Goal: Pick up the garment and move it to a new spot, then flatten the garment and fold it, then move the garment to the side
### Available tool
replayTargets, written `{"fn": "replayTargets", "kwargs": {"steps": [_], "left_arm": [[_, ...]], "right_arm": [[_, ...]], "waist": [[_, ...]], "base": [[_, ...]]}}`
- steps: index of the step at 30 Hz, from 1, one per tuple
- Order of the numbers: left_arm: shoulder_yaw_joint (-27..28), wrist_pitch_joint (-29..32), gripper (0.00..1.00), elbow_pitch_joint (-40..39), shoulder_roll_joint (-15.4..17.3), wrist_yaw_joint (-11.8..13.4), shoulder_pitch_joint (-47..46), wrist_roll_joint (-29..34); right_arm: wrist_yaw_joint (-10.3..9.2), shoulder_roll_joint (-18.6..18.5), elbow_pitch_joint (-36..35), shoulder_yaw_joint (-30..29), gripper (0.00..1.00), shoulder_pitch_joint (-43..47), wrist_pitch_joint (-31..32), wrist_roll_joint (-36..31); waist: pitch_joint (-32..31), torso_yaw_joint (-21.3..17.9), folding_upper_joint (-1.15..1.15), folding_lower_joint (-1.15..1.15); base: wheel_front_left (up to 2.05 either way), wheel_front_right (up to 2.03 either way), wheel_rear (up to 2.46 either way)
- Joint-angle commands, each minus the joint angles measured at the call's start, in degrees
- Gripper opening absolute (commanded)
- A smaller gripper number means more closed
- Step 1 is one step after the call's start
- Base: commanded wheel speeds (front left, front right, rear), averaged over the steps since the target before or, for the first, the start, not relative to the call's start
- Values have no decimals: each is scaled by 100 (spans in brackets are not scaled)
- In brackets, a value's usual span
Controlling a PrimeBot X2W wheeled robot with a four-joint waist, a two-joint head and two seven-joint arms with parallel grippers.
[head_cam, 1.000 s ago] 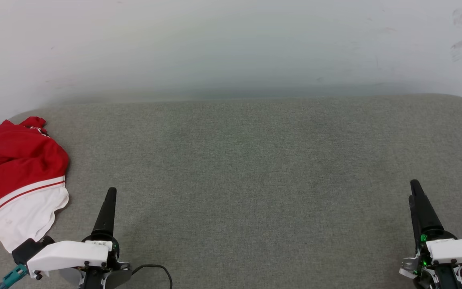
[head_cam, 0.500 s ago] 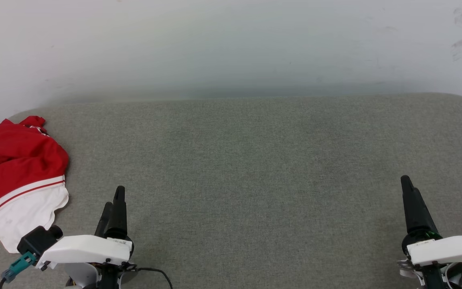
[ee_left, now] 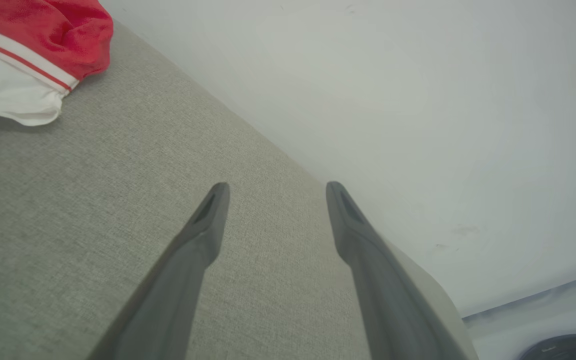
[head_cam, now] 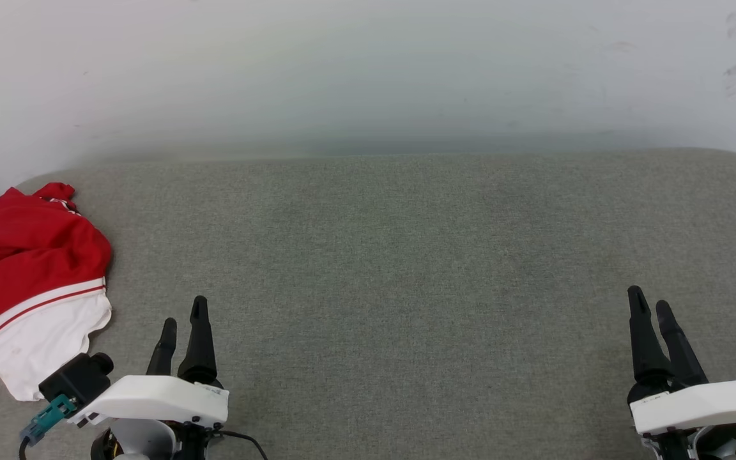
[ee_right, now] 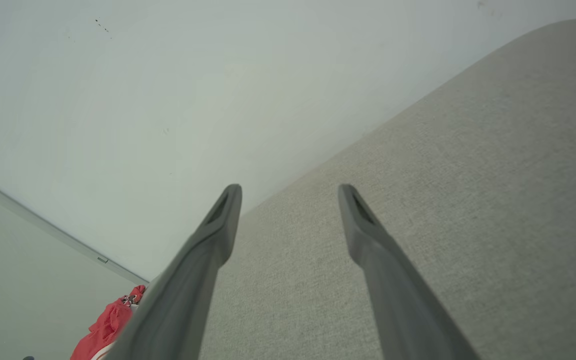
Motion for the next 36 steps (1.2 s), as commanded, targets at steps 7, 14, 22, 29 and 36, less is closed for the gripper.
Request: {"fn": "replayTargets", "kwargs": {"steps": [7,14,22,29,36], "left_arm": [[-107,-145,100,-175,15,68,27,624],[-225,-265,100,-296,16,83,65,1118],[-327,-385,100,-374,17,149,116,1658],[-360,-489,100,-449,18,198,163,2068],[-389,-590,100,-520,18,205,220,2443]], "right_arm": [[2,2,-168,25,100,37,-165,-608],[2,3,-235,51,100,69,-278,-1130],[2,4,-321,77,100,118,-406,-1685],[1,5,-394,90,100,160,-510,-2119],[1,6,-481,91,100,191,-608,-2476]], "waist": [[3,6,0,0],[8,19,0,0],[18,29,0,0],[33,33,0,0],[36,14,0,0]], "base": [[0,0,0],[0,0,0],[0,0,0],[0,0,0],[0,0,0]]}}
